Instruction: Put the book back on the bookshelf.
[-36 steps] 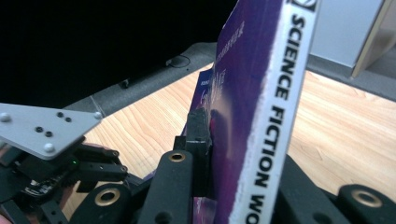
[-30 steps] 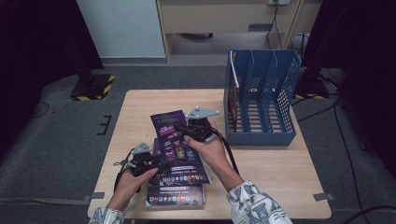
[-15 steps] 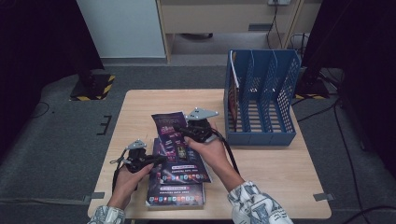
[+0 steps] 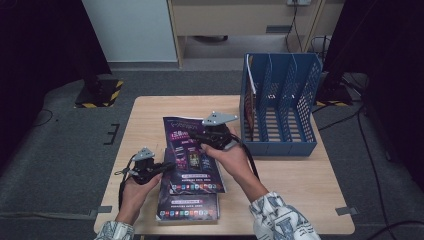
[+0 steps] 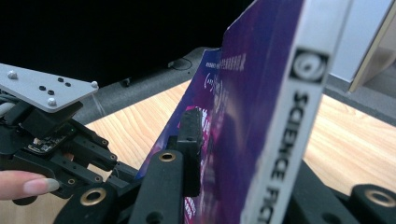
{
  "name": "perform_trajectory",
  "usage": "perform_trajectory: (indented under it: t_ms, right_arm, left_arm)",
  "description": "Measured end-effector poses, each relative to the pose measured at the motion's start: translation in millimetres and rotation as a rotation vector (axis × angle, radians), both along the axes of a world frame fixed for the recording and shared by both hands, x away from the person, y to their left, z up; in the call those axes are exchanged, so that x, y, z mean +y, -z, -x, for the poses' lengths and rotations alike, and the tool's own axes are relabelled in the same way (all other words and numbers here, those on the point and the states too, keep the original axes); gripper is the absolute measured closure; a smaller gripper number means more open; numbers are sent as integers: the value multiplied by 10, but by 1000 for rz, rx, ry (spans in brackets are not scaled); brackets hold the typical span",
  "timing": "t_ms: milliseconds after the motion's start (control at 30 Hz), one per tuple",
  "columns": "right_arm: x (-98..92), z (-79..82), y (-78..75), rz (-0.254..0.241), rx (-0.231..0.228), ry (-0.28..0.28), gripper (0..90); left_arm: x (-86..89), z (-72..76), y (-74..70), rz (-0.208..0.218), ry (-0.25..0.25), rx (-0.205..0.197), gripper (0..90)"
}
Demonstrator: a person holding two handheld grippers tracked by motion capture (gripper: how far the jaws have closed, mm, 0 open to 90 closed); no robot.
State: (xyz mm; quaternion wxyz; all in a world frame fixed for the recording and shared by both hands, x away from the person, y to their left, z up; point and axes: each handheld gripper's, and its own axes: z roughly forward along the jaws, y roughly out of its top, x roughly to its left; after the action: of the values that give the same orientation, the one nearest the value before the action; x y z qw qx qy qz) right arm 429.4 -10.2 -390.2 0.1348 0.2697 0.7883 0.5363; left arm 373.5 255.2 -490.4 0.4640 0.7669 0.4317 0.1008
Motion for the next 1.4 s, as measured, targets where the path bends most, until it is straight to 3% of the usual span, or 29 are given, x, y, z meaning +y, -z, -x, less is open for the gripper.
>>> perform_trajectory:
  t_ms: [233,433,800,1200,1400]
  right_arm:
    - [0,6,-68,-40,-24,-21,742]
    - [-2,10,-75,-45,-37,-28,723]
    - [-23,-13,-187,-66,-27,-47,646]
    - [-24,-43,-254,-84,-11,-76,619]
    - [-29,-49,-267,-95,-14,-70,685]
  left_arm:
    - [65,35,-87,2,-50,-72,791]
    - [63,46,-108,-7,-51,-87,793]
    - [63,84,-177,-14,-52,-154,801]
    - [56,104,-205,-21,-50,-183,802]
    - [53,110,-211,-24,-47,-195,804]
